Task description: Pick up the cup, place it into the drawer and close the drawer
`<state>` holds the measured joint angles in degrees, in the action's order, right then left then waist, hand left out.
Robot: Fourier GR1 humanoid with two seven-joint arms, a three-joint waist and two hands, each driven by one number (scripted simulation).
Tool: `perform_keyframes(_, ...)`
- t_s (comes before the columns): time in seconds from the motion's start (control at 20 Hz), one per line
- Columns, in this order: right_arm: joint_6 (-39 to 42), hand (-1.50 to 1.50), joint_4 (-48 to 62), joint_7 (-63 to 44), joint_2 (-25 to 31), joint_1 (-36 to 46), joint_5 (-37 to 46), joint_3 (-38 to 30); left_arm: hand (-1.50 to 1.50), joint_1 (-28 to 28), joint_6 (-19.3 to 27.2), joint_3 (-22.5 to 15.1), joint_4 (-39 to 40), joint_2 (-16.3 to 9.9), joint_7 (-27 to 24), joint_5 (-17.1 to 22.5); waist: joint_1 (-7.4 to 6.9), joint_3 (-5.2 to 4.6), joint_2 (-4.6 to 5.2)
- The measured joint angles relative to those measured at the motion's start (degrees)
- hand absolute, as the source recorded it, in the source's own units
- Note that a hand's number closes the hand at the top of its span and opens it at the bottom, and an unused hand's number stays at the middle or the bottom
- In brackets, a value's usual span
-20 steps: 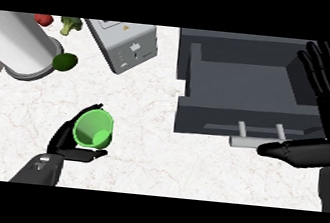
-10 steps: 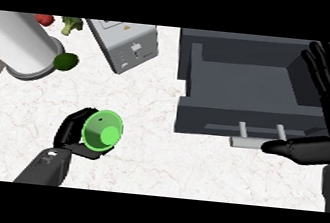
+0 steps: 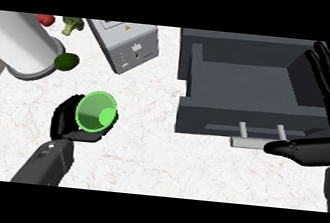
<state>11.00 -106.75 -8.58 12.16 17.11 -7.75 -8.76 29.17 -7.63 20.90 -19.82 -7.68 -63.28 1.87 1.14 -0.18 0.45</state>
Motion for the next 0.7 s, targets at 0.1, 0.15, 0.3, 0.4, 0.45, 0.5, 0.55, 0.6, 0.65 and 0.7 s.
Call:
perform_keyframes(0.1,0.3,-1.50,0.0,0.6,-0.1,-0.7,-0.1,0.0,1.50,1.3,-0.3,-0.3,-1.1,0.5,0.3,0.2,-0.11,0.04,-0.10)
perform_keyframes(0.15,0.2,-1.50,0.2,0.5,-0.2,-0.6,0.0,0.0,1.50,2.3,-0.5,-0.5,-1.7,0.6,0.8,0.3,-0.21,0.06,-0.15)
perform_keyframes(0.3,0.4,-1.50,0.2,2.1,-0.5,-2.7,1.2,0.5,1.50,5.4,-0.6,-2.2,-5.0,1.6,3.5,-0.1,-0.62,0.14,-0.41)
perform_keyframes(0.4,0.5,-1.50,0.7,1.9,-0.2,-2.2,1.1,0.3,1.50,7.3,-0.4,-3.2,-8.0,2.7,5.6,0.0,-0.98,0.19,-0.56)
perform_keyframes(0.45,0.1,-1.50,0.1,1.2,-0.3,-2.1,1.1,0.3,1.50,8.7,-0.3,-3.7,-9.3,3.0,6.9,0.0,-1.04,0.20,-0.63)
perform_keyframes(0.5,0.2,-1.50,-0.2,1.2,-0.1,-2.5,1.0,-0.1,1.50,9.4,-0.1,-4.2,-10.9,3.6,8.2,0.1,-1.12,0.20,-0.69)
perform_keyframes(0.55,0.3,-1.50,-0.2,1.1,0.3,-2.5,0.7,-0.6,1.50,10.5,0.1,-5.0,-12.7,4.3,10.3,0.0,-1.26,0.22,-0.78)
perform_keyframes(0.6,0.2,-1.50,-0.5,1.6,-0.1,-3.3,1.0,-0.4,1.50,11.4,0.3,-5.7,-14.5,4.9,12.1,0.0,-1.37,0.23,-0.86)
perform_keyframes(0.65,0.2,-1.50,0.4,1.7,0.1,-2.7,1.0,-0.7,1.50,12.8,0.6,-6.4,-16.0,5.5,14.0,0.1,-1.47,0.23,-0.85)
perform_keyframes(0.7,-0.1,-1.50,0.3,1.7,-0.1,-2.7,1.3,-0.4,1.50,13.5,1.0,-7.1,-17.7,6.0,15.9,0.3,-1.49,0.24,-0.84)
